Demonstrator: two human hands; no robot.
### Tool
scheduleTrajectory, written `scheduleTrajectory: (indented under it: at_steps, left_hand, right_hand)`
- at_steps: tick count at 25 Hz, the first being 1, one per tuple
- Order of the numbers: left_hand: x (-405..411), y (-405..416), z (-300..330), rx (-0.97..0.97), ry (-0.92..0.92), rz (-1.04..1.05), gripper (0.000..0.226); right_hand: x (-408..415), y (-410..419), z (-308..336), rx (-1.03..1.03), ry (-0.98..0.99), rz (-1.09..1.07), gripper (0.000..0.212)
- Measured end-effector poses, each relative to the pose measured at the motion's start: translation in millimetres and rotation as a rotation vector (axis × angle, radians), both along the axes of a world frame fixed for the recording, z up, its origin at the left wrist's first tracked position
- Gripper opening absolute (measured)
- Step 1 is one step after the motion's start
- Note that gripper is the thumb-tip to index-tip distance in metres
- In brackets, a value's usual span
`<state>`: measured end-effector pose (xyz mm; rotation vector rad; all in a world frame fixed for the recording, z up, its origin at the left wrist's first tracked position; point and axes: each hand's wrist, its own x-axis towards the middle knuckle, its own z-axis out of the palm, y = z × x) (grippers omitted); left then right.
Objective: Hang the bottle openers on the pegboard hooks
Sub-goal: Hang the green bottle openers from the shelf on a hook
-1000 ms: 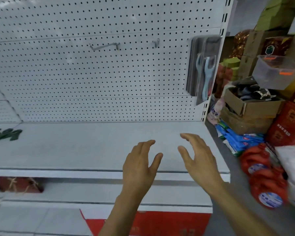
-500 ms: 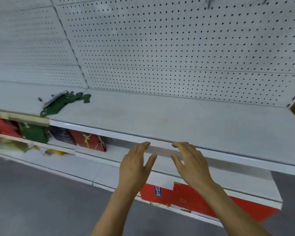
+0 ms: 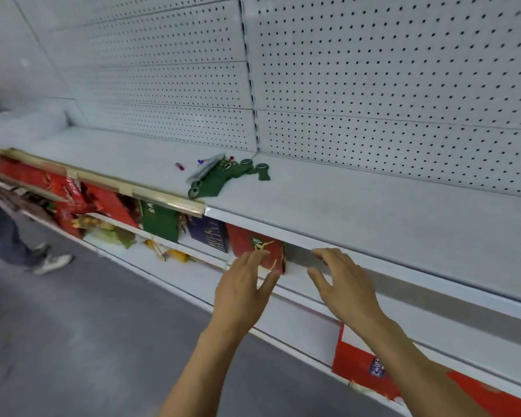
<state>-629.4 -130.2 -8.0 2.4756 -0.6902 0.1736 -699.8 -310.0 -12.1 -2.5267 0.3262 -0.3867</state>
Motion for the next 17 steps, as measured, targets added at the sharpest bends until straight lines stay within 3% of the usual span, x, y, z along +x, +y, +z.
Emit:
scheduleTrajectory:
  at_steps: [6, 17]
  left_hand:
    - [84, 47, -15, -0.005, 0.056, 0.064, 0.038]
    - [341, 81, 0, -0.065, 0.186, 0.114, 0.035]
  right_hand:
    - [107, 39, -8, 0.105, 0.022, 0.049, 0.027]
    - [375, 75, -3, 0.214, 0.045, 0.054, 0.024]
